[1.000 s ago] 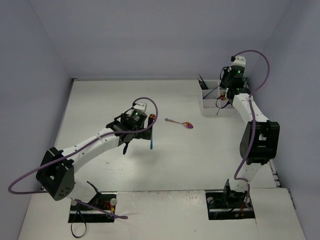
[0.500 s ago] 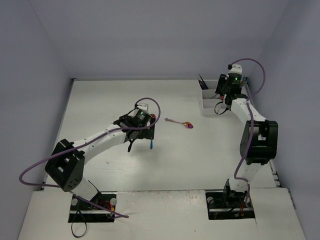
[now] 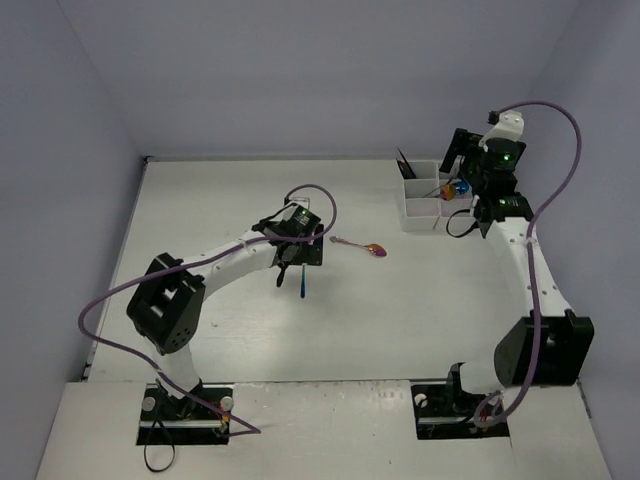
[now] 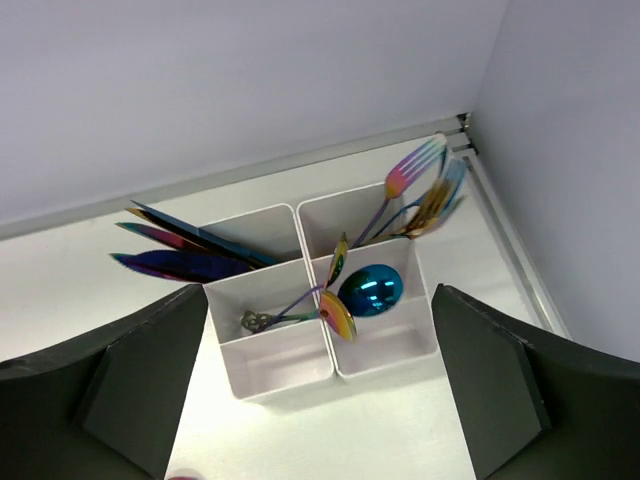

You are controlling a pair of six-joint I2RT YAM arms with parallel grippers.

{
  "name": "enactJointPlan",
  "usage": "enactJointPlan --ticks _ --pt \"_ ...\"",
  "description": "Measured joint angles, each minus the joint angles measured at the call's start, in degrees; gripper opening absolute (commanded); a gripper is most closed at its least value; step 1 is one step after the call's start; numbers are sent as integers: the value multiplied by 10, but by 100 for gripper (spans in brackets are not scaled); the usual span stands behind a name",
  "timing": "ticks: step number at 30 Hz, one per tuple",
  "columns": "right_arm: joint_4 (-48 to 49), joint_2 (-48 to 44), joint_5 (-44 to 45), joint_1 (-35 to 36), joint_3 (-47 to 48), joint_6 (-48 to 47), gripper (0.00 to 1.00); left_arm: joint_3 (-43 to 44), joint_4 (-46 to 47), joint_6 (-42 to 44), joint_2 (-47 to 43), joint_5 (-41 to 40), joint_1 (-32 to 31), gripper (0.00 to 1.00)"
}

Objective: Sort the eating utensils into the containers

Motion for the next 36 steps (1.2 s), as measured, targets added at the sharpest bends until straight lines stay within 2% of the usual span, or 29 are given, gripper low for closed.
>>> enactJointPlan --ticks 3,10,14,17,18,19,23,30,36 --pt "-26 -57 10 0 -8 14 94 26 -7 -3 42 -3 0 88" --pt "-77 -195 -13 0 -92 69 95 84 -19 -6 129 -1 7 71" --pt "-107 -246 -24 0 -123 82 96 107 -23 -6 156 3 16 57" --pt "-131 -271 -26 0 -134 83 96 122 -24 -4 167 2 23 42" --pt "-137 -277 -27 0 -136 83 96 125 -23 -4 171 4 25 34" --pt "-144 -282 -29 0 -139 83 96 127 -22 -4 174 5 27 22" --pt "-164 -290 -37 8 -144 83 96 137 -22 -3 183 6 29 2" --pt "-179 -281 -78 16 -142 82 97 135 -17 1 182 8 29 0" --pt "-182 -229 -167 33 -124 85 98 82 -2 53 137 24 28 0"
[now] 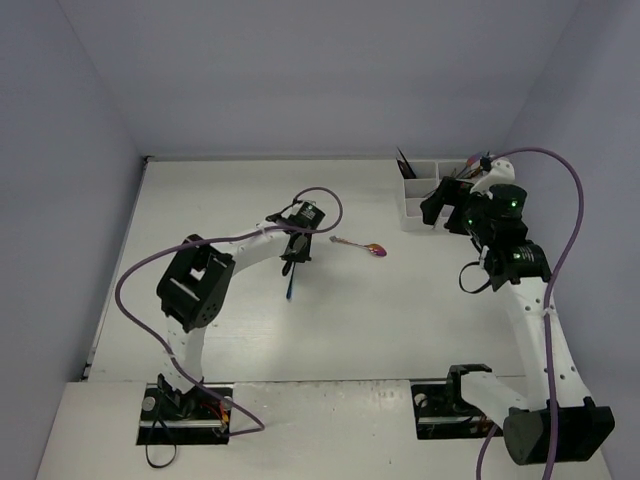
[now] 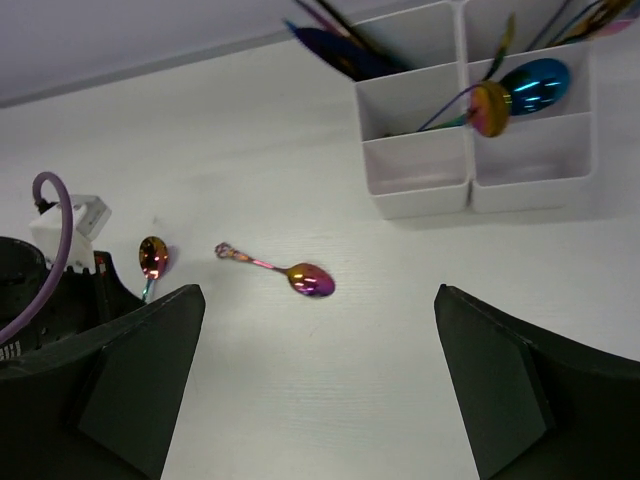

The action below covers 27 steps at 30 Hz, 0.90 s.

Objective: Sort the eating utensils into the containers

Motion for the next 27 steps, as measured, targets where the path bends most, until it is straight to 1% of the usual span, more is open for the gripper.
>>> enactJointPlan --ticks 5,9,12,16,20,23,24,25,27 --pt "-2 57 -60 45 34 4 98 -65 41 69 -111 53 -6 0" --pt "-2 99 -89 94 66 9 96 -84 109 118 -214 125 -17 0" --pt "0 129 -103 124 88 11 95 -85 154 144 -269 167 -29 0" --pt "3 170 -109 159 123 13 94 -85 182 169 -307 207 -45 0" --pt "5 201 -110 194 148 13 90 -85 183 185 -311 234 -49 0" --pt "7 218 -110 215 158 13 84 -85 180 192 -310 246 -51 0" --pt "7 222 -110 221 160 13 80 -85 180 194 -310 249 -51 0" --pt "7 225 -110 224 161 13 74 -84 180 196 -310 250 -51 0" --pt "7 231 -109 229 162 11 58 -84 179 198 -310 253 -51 0"
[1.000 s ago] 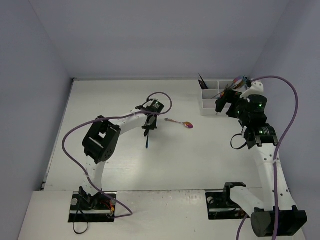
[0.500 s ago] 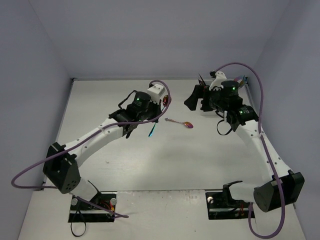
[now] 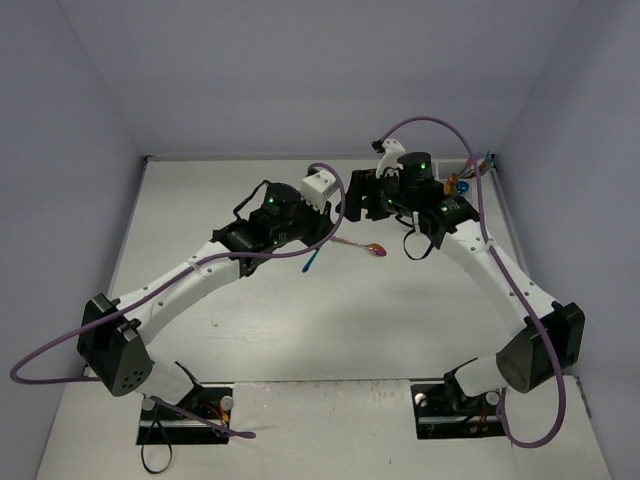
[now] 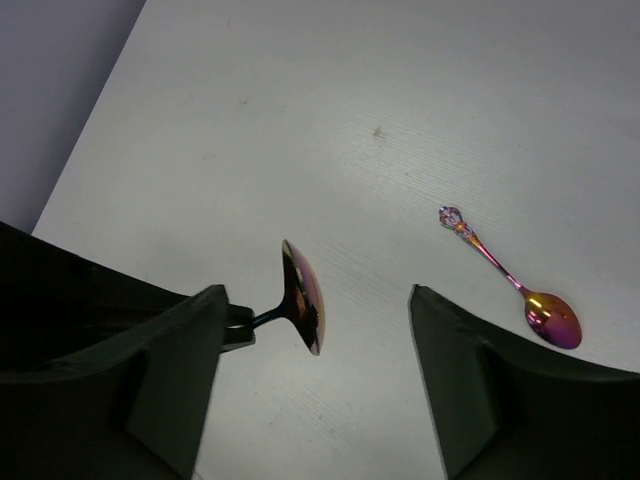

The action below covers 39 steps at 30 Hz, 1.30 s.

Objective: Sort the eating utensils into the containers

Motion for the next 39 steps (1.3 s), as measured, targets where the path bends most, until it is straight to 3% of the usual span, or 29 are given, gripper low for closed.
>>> enactJointPlan --ticks 3,5,7,10,17,21,30,39 --pt "1 6 2 1 0 1 35 0 0 2 0 2 0 0" --pt "2 10 5 2 0 -1 7 1 -1 3 0 3 0 0" --pt "3 11 6 4 0 2 0 1 -3 4 0 4 0 0" --pt "10 11 7 7 1 0 0 2 -10 6 1 4 0 2" --pt "10 11 35 7 1 -19 0 2 -14 6 2 -10 -1 75" --pt "10 10 72 -6 1 -38 0 0 -22 7 2 -46 -1 92" --pt "22 10 195 -123 40 -85 0 -92 -46 7 -5 -175 -1 95" --pt "101 37 305 -203 58 -107 0 -187 -79 -3 -46 -220 0 95"
